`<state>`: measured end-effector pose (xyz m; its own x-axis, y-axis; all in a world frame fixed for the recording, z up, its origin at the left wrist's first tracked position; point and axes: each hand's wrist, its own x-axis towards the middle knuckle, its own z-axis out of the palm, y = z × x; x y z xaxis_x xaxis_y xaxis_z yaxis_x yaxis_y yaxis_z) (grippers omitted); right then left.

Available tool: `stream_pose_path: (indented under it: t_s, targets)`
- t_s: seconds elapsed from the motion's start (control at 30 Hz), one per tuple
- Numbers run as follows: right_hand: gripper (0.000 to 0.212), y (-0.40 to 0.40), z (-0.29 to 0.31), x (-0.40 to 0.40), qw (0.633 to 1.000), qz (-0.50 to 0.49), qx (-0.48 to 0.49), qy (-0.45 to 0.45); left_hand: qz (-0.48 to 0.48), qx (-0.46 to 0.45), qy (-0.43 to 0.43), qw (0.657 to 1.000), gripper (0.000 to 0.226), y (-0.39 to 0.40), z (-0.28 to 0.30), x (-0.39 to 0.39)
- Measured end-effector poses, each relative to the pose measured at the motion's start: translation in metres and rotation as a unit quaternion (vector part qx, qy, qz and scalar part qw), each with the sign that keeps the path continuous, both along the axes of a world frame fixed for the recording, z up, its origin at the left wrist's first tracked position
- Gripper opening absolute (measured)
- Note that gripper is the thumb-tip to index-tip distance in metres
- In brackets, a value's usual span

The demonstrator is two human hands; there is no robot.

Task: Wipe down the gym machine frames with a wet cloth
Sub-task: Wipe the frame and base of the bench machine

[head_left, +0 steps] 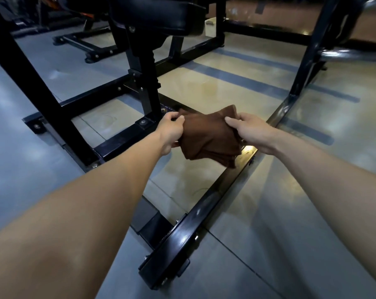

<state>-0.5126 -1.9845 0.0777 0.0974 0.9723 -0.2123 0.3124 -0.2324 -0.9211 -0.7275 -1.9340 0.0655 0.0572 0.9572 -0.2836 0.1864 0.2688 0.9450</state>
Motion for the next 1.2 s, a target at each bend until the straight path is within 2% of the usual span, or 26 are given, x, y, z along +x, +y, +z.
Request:
stream_pose_path:
  t_s: [0.1,0.17,0.2,0.27,0.3,0.37,0.43,0.47,0.57,0.63,0.7,0.73,0.8,0.87,0.9,0.93,1.0,1.1,1.2]
  targets:
    - [0.023,0.004,0.001,-0.003,0.999,-0.052,0.013,0.006,0.002,-0.091,-0.056,0.994,0.014,-0.002,0.006,-0.001]
    - [0.022,0.005,0.002,-0.003,0.998,-0.059,-0.011,0.035,-0.018,-0.100,-0.088,0.991,0.004,-0.002,0.008,-0.001]
    - [0.030,0.004,0.003,-0.003,0.996,-0.060,-0.023,0.058,-0.017,-0.089,-0.110,0.990,0.009,-0.002,0.010,0.000]
    - [0.052,0.003,0.003,-0.002,0.992,-0.075,-0.033,0.094,-0.013,-0.060,-0.134,0.989,0.033,0.001,0.011,0.000]
    - [0.052,0.002,0.002,-0.002,0.992,-0.076,-0.034,0.096,-0.020,-0.049,-0.116,0.992,0.041,0.001,0.011,0.000]
    - [0.036,0.000,0.002,-0.005,0.995,-0.056,-0.036,0.073,-0.066,-0.019,0.009,0.998,0.038,-0.003,0.008,-0.001]
    - [0.022,0.000,-0.001,-0.009,0.998,-0.028,-0.042,0.026,-0.120,0.019,0.167,0.979,0.030,-0.007,0.004,-0.001]
    - [0.021,0.000,-0.004,-0.011,0.999,-0.015,-0.049,0.009,-0.131,0.024,0.209,0.969,0.028,-0.009,0.003,-0.001]
    - [0.058,0.001,-0.007,-0.015,0.992,0.054,-0.095,-0.062,-0.138,0.007,0.201,0.970,0.027,-0.008,0.002,0.002]
    - [0.070,0.001,-0.007,-0.016,0.975,0.093,-0.105,-0.173,-0.142,-0.017,0.173,0.974,0.022,-0.005,0.001,0.002]
    - [0.066,-0.001,-0.007,-0.016,0.961,0.098,-0.094,-0.239,-0.174,-0.040,0.180,0.967,0.006,-0.007,0.002,0.003]
    - [0.060,-0.001,-0.007,-0.016,0.961,0.092,-0.092,-0.244,-0.205,-0.040,0.214,0.954,0.004,-0.007,0.001,0.003]
    - [0.042,-0.002,-0.009,-0.017,0.960,0.091,-0.076,-0.254,-0.250,-0.011,0.317,0.915,0.019,-0.005,-0.005,0.003]
    - [0.026,-0.001,-0.011,-0.017,0.948,0.099,-0.057,-0.297,-0.243,0.051,0.402,0.881,0.020,-0.003,-0.011,0.002]
    - [0.022,-0.001,-0.012,-0.018,0.939,0.099,-0.057,-0.325,-0.232,0.069,0.415,0.877,0.018,0.000,-0.014,0.000]
    - [0.020,-0.001,-0.013,-0.017,0.931,0.095,-0.062,-0.346,-0.220,0.069,0.406,0.884,0.019,0.001,-0.016,-0.002]
    - [0.016,0.001,-0.014,-0.012,0.933,0.084,-0.062,-0.344,-0.198,0.037,0.302,0.932,0.022,0.003,-0.016,-0.007]
    - [0.024,0.003,-0.013,0.004,0.985,0.048,-0.053,-0.158,-0.136,-0.022,0.086,0.987,0.024,0.006,-0.012,-0.011]
    - [0.026,0.001,-0.010,0.011,0.998,0.016,-0.057,-0.003,-0.091,-0.074,-0.051,0.992,0.017,0.007,-0.007,-0.010]
